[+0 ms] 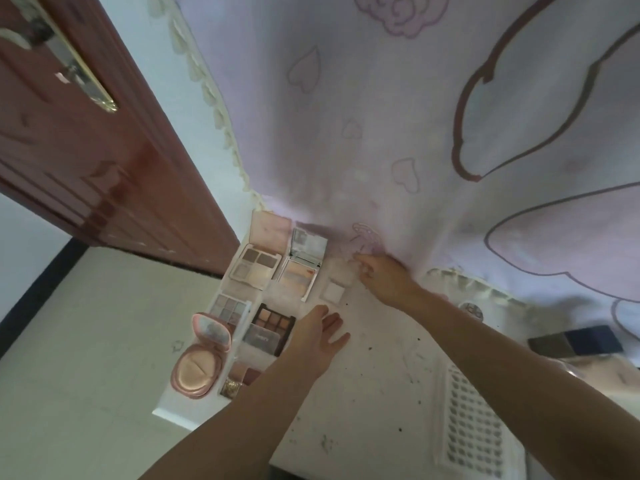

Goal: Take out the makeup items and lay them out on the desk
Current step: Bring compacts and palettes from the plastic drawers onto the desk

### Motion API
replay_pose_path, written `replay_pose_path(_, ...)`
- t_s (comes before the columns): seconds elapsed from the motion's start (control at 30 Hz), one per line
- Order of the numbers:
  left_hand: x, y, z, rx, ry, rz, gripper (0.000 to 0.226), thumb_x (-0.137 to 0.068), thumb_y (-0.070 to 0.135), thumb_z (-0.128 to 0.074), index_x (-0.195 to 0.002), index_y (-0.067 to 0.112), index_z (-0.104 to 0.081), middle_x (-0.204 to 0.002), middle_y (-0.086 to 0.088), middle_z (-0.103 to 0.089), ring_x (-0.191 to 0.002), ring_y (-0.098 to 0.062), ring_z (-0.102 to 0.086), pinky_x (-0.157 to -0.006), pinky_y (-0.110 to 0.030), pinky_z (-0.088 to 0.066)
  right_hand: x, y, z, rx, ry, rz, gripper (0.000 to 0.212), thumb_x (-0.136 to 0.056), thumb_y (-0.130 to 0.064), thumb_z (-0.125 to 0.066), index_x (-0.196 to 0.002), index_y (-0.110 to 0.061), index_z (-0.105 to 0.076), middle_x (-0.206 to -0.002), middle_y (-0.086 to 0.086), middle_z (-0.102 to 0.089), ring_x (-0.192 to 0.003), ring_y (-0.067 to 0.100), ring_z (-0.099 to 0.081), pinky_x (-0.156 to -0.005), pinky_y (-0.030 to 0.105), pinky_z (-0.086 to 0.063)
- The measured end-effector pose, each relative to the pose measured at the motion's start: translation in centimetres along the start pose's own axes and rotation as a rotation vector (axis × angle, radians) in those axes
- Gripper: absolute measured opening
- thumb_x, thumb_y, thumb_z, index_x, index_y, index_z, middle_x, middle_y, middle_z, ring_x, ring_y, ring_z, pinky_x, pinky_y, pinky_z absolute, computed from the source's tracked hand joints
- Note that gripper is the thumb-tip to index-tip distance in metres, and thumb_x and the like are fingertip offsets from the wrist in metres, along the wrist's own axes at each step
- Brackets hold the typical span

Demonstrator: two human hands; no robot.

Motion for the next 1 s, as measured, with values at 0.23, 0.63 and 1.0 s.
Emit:
replay_pose_path(0.23,0.9,-5.7,-4.4,-0.253,-0.100,0.109,0.018,-0.098,0.012,-0.044,-0.111,0.003,-0.052,-0.095,-0.011,-0.059,-0.088,-0.020,-0.057,-0.088,-0.040,-0.046,7.5,8.5,3.2,0.393,-0.174,-0.069,0.025,-0.093,-0.031,-0.050,-0.113,-0.019,-0.060,-0.121,0.004,-0.056,-0.111,0.021,-0.052,-0.096,0.031,-0.040)
replay_pose_path(0.63,1.0,-5.9,-7.8,-0.218,-0.187,0.120,0.024,-0.098,0.022,-0.046,-0.094,0.004,-0.061,-0.081,-0.017,-0.062,-0.064,-0.024,-0.058,-0.069,-0.036,-0.052,9.8,7.3,1.8,0.045,0.047,0.058,0.032,-0.080,-0.051,-0.060,-0.103,-0.031,-0.054,-0.106,-0.011,-0.054,-0.099,0.007,-0.052,-0.081,0.019,-0.042)
replay_pose_path(1.0,3.8,-2.8,-2.0,-0.100,-0.413,0.127,0.035,-0.098,0.025,-0.047,-0.114,-0.003,-0.061,-0.107,-0.024,-0.067,-0.090,-0.029,-0.069,-0.072,-0.035,-0.057,11.0,1.7,0.5,-0.393,-0.063,0.101,0.033,-0.080,-0.033,-0.070,-0.111,-0.032,-0.059,-0.109,-0.017,-0.063,-0.103,-0.002,-0.059,-0.090,0.015,-0.048)
Point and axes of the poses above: each hand's wrist, its own x-axis away from the middle knuckle, its own z-axis out of the back of the hand, y = z × x, the point moved 4 cm from there along -x, towards the middle knuckle
